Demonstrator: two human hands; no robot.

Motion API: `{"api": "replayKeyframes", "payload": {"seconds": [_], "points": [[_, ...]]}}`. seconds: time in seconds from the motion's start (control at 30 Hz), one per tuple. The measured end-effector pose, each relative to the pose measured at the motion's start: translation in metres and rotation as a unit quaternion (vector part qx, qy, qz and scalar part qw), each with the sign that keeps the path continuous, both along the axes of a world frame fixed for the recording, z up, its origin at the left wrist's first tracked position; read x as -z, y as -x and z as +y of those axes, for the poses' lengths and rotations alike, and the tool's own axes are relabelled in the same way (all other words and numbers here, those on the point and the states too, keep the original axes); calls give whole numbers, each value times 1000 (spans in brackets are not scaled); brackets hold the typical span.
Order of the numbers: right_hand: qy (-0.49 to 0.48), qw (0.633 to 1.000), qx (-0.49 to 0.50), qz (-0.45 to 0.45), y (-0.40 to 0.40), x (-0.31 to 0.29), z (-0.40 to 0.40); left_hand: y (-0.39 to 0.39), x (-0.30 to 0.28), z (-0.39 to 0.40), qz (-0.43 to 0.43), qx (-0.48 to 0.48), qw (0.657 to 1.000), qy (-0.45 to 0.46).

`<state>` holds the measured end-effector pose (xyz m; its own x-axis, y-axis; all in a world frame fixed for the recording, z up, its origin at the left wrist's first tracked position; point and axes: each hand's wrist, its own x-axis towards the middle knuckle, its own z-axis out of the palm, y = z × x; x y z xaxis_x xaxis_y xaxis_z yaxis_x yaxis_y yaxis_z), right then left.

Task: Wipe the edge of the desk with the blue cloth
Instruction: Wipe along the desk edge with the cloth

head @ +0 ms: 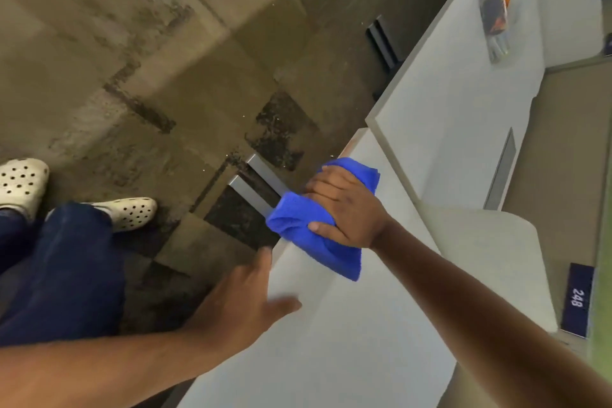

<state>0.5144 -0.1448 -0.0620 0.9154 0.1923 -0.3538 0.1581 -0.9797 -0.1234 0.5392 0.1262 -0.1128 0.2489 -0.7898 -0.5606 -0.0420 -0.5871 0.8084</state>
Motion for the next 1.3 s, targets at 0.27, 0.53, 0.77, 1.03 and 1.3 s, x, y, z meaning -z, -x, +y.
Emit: {"api": "replayKeyframes", "payload": {"seconds": [0.27, 0.53, 0.77, 1.03, 1.3], "points": [[45, 988, 131, -75, -61, 3, -81, -6, -2, 0, 85, -7, 995, 42], [-31, 991, 120, -46, -5, 16, 4, -11, -9, -2, 16, 8, 1000, 16], [-43, 981, 175, -75, -37, 16, -40, -9, -6, -3, 58, -11, 998, 15], [17, 887, 439, -142, -64, 17, -41, -12, -13, 0, 87, -36, 995, 43], [62, 722, 671, -158, -19, 5, -20, -9, -10, -1, 50, -30, 997, 44]]}}
